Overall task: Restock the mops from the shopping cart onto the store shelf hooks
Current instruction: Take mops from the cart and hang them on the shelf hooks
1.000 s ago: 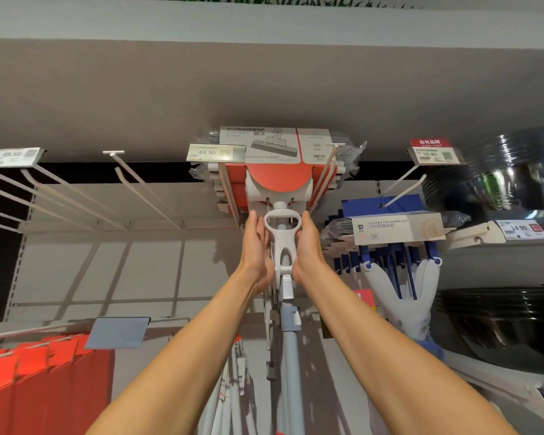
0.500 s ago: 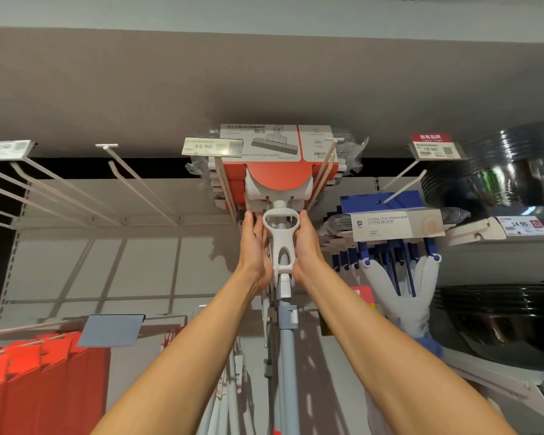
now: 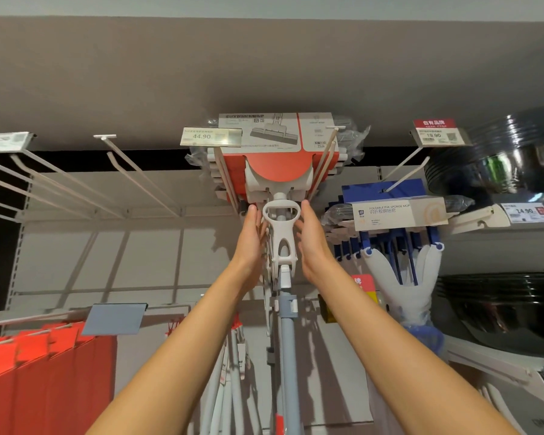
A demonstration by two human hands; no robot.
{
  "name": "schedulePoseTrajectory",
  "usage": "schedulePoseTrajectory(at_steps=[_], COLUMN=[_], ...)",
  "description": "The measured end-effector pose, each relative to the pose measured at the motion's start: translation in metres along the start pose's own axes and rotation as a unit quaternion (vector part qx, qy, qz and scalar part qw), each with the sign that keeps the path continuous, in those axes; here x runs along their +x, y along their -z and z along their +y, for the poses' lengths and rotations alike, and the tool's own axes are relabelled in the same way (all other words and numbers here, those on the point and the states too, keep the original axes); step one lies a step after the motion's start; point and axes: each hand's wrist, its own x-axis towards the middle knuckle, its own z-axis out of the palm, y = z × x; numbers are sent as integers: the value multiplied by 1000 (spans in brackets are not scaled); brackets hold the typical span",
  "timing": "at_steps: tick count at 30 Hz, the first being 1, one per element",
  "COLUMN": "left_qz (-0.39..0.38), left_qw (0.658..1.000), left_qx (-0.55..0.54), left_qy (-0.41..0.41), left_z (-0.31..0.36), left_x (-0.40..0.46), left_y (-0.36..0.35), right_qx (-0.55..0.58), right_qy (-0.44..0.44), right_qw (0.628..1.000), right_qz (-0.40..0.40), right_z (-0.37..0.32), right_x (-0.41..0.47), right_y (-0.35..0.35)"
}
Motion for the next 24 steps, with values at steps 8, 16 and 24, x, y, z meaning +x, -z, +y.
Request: schedulePoseTrajectory(at_steps=[8,16,24], left_qz=[10,62,112], left_qw=[972,836,707], left_qx=[208,524,691], left_qy=[-105,-153,-100], left_z=[7,2,-3], left_x=[-56,-150,-266], left_y=[25,53,81], right_qx=[-66,-137,-249], right_qy=[142,204,228], right_qw=[987,967,936], right_qz=[-24,-67,-105], right_z=[10,39,88], right_x=[-45,-129,-206], right_y=[16,35,25])
